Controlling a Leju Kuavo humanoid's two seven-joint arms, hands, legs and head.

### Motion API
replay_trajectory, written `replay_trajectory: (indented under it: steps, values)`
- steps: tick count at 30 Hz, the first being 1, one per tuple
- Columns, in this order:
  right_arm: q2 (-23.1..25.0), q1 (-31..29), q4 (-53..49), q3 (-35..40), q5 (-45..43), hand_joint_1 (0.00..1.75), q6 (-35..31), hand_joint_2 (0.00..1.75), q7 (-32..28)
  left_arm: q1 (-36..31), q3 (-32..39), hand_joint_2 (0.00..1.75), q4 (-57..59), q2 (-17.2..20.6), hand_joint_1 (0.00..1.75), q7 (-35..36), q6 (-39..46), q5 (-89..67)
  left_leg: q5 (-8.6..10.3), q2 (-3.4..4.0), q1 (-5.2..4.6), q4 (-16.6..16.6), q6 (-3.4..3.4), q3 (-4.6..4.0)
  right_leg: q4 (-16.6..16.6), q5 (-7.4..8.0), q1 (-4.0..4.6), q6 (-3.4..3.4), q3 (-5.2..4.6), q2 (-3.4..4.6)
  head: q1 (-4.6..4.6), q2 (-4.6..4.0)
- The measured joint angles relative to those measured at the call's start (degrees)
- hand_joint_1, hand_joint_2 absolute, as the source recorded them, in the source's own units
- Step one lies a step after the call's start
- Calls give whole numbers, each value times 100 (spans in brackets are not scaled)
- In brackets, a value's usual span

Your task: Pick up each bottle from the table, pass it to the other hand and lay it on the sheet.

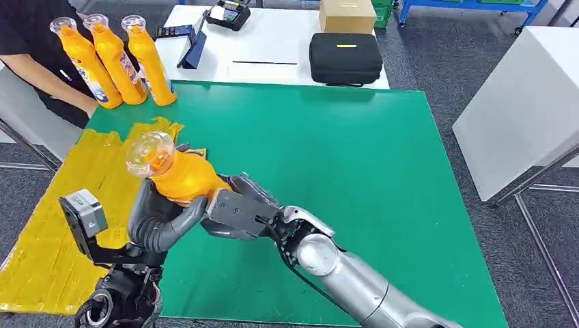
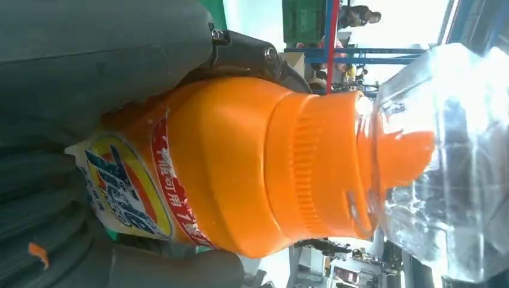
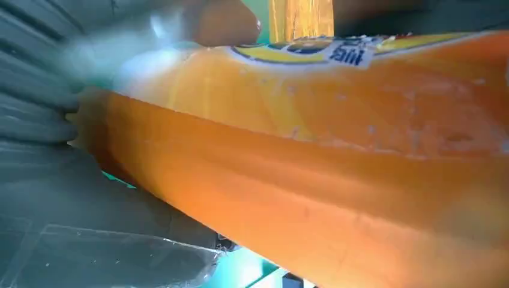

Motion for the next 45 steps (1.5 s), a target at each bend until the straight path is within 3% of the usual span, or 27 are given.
replay_trajectory:
  steps: [16,17,18,31,37,45]
  values:
    - [0,-116,85,83,-9,175,11,175,0,-6,33,175,20,0,175,-2,2,0,0,-1,0,0,0,-1,1,0,0,0,2,0,2,0]
    - [0,-130,105,90,-9,0,9,175,0,-6,39,175,20,0,175,-4,2,0,0,-1,0,0,0,-1,1,0,0,0,2,0,0,0]
    - [2,-143,118,96,-7,0,0,0,0,-2,46,175,20,0,175,-11,4,2,0,-1,0,0,0,-1,1,0,0,0,2,0,2,0]
    - [-35,-215,205,-168,159,0,-407,0,59,420,452,175,-131,-125,175,-210,336,-791,0,1,0,0,0,-1,-1,0,0,0,-5,0,2,0]
    - [-234,69,236,-465,323,0,-481,0,-52,808,789,175,61,-149,175,-212,585,-1262,0,1,0,1,0,-1,-2,0,-1,0,-7,0,2,0]
    - [-643,835,-398,-859,577,0,-409,0,-50,678,1467,175,993,-146,175,136,2514,-5383,-1,1,0,1,0,-6,-2,0,0,0,-13,0,0,0]
